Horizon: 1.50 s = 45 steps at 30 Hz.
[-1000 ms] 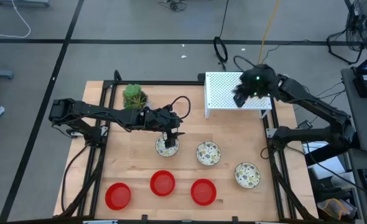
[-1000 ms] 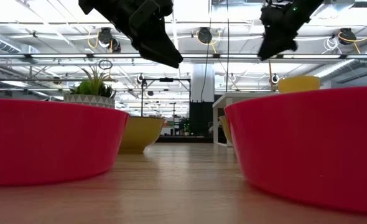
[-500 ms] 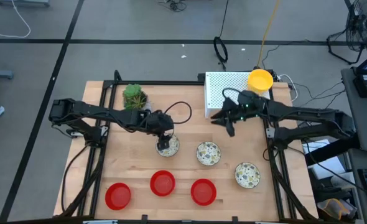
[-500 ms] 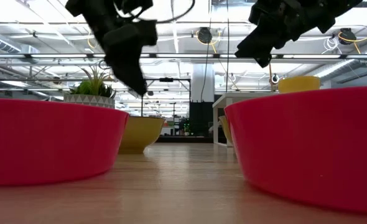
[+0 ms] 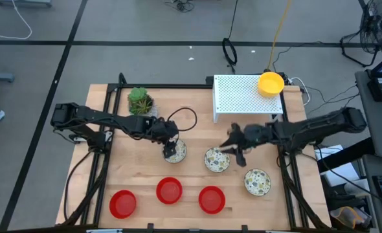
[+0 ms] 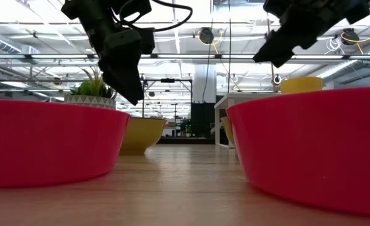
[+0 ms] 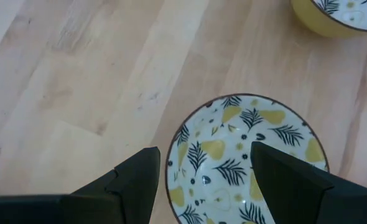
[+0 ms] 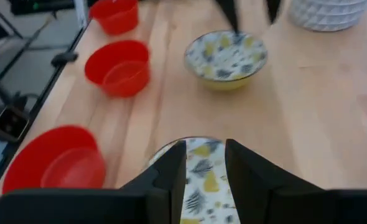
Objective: Pick & Place Mini bowls
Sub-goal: Put the white patterned bowl on the shelf
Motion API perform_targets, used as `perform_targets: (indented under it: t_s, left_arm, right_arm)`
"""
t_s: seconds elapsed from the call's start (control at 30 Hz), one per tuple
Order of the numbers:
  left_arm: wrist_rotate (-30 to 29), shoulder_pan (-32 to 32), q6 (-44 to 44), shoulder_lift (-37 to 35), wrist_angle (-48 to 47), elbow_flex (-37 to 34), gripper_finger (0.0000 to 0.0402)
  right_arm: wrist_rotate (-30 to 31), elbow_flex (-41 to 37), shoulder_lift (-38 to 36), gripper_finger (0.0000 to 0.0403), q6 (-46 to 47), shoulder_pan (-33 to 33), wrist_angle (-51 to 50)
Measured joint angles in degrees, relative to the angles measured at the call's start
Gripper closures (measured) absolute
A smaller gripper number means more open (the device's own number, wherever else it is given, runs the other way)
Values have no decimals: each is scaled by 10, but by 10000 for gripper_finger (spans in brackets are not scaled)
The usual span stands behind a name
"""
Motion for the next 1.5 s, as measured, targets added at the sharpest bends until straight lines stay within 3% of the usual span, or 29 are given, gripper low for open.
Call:
perform_targets:
  t_s: [0.1,0.4,0.77,0.93,1.13,1.37,1.5]
  left_arm:
    - [0,-8,-15,0,0,0,146]
    - [0,-46,-29,0,8,0,146]
    - [0,-83,-31,0,68,0,146]
    - [0,-90,-31,0,69,0,146]
    - [-1,-90,-28,0,68,0,146]
    - [-26,-90,-27,0,68,0,146]
    - [-26,-90,-25,0,68,0,146]
  right_arm:
    - [32,0,25,305,18,49,1]
    - [32,0,123,304,70,146,0]
    - [64,0,196,243,13,159,2]
    - [116,0,225,233,-48,159,2]
    - [136,0,238,278,-55,159,2]
    - [139,0,224,389,-51,159,11]
    - [120,1,199,390,-47,159,45]
